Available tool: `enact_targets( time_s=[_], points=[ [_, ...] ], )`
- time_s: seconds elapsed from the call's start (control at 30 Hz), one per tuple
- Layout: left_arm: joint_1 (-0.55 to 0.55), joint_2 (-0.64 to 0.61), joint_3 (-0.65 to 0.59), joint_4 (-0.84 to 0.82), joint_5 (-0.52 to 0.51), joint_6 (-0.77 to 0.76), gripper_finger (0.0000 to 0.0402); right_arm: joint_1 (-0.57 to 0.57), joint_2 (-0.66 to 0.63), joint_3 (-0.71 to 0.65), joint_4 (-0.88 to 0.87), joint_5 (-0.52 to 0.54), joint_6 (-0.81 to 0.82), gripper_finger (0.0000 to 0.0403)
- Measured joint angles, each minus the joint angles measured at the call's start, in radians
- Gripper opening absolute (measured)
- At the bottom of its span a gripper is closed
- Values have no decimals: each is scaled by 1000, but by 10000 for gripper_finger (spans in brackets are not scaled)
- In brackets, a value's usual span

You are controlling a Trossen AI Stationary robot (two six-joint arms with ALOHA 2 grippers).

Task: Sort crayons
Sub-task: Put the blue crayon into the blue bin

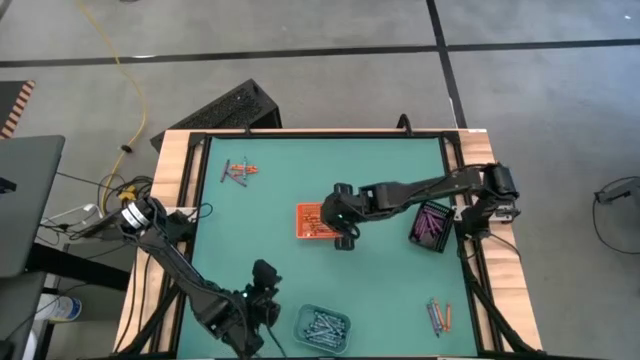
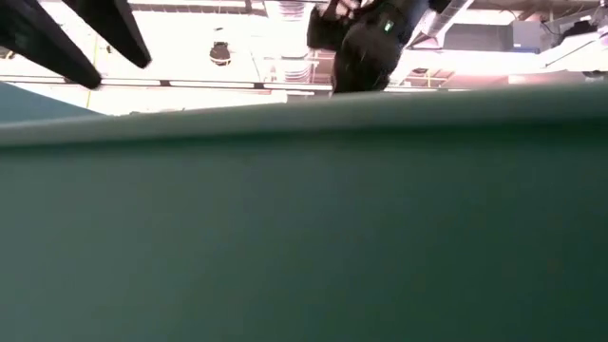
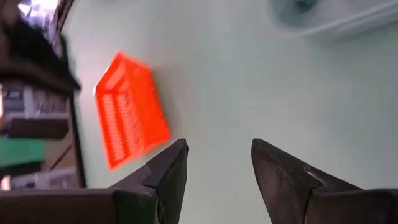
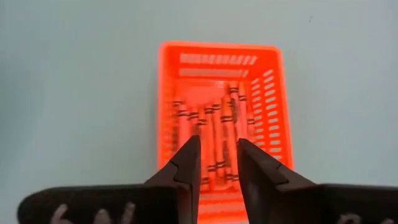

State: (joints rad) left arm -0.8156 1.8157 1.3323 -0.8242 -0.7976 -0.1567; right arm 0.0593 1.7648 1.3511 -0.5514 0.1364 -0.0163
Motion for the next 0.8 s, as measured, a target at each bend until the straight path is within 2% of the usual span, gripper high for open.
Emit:
enact_targets(
  time_s=[0.2, 0.37, 0.63, 0.8],
  points=[
    [76, -38, -1, -110, 3, -41, 168, 114, -85, 1, -49, 0, 72, 98],
    [159, -133, -69, -102, 0, -28, 168, 260, -133, 1, -72, 0, 152, 98],
    [401, -375, -254, -82, 7, -134, 168, 530, -101, 1, -83, 103, 324, 98],
    [602, -509, -353, 0, 70, -127, 168, 678, -21, 1, -87, 225, 416, 98]
  ],
)
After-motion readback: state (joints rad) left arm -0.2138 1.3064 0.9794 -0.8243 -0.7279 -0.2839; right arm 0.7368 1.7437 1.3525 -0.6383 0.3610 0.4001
